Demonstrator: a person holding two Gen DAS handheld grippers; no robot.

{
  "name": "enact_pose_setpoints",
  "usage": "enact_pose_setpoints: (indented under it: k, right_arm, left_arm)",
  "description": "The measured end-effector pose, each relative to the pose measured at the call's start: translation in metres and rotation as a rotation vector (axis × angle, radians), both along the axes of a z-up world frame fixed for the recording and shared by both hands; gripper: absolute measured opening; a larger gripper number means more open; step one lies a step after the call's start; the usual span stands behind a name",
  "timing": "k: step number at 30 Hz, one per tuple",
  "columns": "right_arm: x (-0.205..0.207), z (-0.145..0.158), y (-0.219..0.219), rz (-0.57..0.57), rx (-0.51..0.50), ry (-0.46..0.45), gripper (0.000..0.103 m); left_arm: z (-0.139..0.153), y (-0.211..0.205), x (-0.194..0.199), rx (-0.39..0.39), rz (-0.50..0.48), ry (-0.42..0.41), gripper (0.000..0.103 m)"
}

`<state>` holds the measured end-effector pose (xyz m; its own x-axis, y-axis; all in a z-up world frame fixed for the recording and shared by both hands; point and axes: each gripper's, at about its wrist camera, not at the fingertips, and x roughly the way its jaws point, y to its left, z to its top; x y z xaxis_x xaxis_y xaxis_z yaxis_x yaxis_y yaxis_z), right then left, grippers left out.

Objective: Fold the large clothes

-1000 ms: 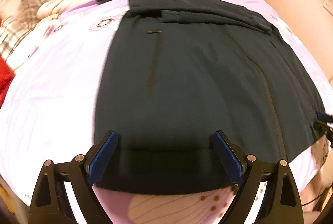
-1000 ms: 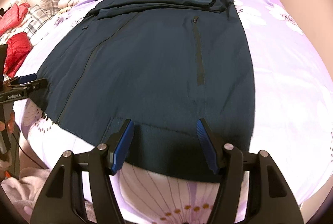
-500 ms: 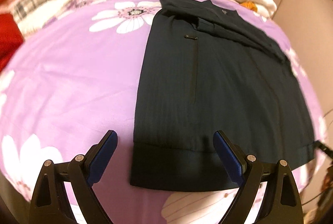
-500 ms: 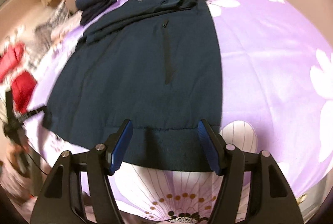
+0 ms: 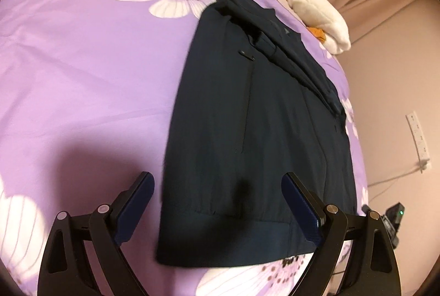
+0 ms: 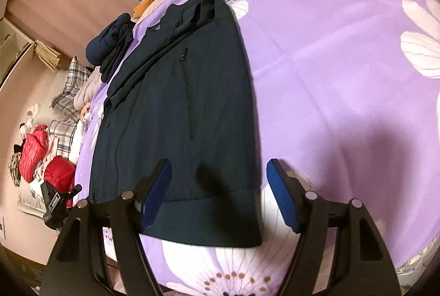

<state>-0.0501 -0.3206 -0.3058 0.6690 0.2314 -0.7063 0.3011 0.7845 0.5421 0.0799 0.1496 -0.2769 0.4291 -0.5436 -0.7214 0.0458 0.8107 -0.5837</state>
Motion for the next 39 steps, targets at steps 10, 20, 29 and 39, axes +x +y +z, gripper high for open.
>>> enact_pose_setpoints:
  k: [10, 20, 29, 39]
  right_arm:
    - [0.034, -0.009, -0.013, 0.04, 0.127, -0.023, 0.071]
    - [0.061, -0.011, -0.001, 0.127, 0.181, -0.009, 0.071]
    - [0.023, -0.017, 0.001, 0.16, 0.245, 0.029, 0.065]
    - [0.03, -0.02, 0.012, 0.178, 0.23, 0.039, 0.068]
  left_arm:
    - [-0.006, -0.011, 0.031, -0.114, -0.083, 0.026, 0.093]
    - [-0.009, -0.008, 0.035, -0.249, -0.153, 0.056, 0.093]
    - [-0.009, 0.004, 0.012, -0.21, -0.178, 0.087, 0.092]
    - [-0.014, -0.01, 0.002, -0.227, -0.208, 0.104, 0.091]
